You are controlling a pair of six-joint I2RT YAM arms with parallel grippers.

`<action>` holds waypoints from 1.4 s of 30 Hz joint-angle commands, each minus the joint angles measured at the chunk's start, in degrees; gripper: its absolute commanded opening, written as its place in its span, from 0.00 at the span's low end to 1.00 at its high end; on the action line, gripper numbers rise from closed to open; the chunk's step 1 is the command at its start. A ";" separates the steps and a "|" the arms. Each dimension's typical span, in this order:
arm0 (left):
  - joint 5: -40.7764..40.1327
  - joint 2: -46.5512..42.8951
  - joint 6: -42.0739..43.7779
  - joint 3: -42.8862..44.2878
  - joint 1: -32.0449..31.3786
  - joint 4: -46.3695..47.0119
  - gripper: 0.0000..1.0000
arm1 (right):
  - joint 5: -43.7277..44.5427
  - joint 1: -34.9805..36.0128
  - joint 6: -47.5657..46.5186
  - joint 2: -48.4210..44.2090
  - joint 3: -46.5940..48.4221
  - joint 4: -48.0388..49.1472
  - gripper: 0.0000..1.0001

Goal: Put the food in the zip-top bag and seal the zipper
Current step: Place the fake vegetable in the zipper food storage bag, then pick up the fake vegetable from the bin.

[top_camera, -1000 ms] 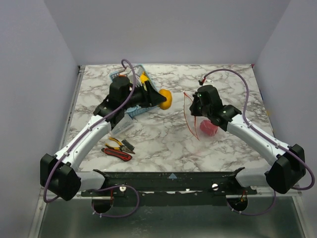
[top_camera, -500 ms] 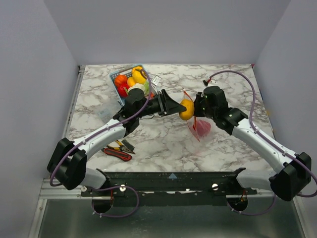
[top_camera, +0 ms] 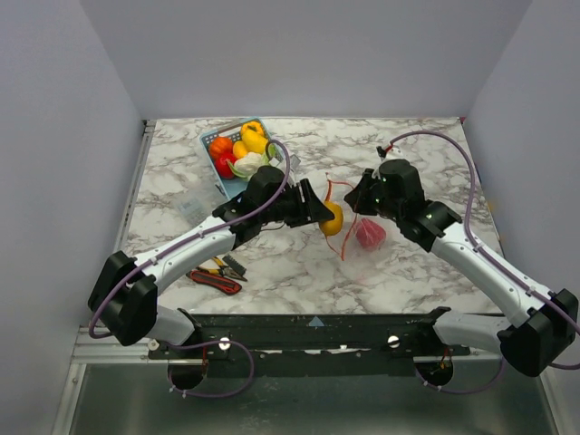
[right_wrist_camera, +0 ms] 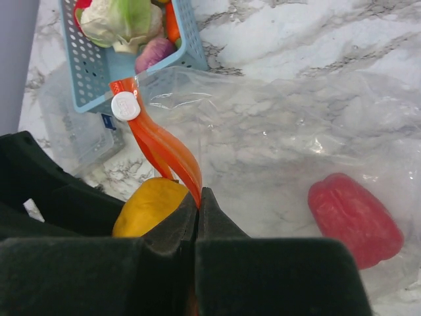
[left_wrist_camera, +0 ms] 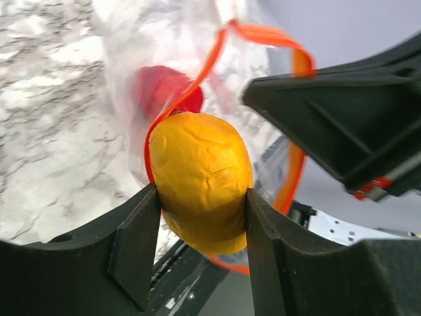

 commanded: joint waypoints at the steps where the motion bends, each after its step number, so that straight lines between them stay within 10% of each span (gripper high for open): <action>1: -6.37 -1.53 2.03 1.16 -0.74 -7.25 0.00 | -4.30 0.32 2.61 -1.64 0.58 2.91 0.01; 7: -6.57 -0.21 2.78 6.07 -2.01 -10.47 0.03 | -5.78 0.32 3.25 -1.89 0.00 1.50 0.01; 14: -4.62 -2.91 4.21 5.20 -3.57 -8.55 0.64 | -3.33 0.31 2.79 -3.71 -0.42 -0.24 0.01; 21: -2.65 -3.47 8.11 9.22 -3.44 -12.87 0.82 | -0.67 0.32 1.78 -3.64 0.29 -1.58 0.00; 42: -27.85 -4.55 15.60 9.21 9.57 -24.16 0.83 | 5.63 0.30 -1.73 -7.16 -0.72 -5.09 0.00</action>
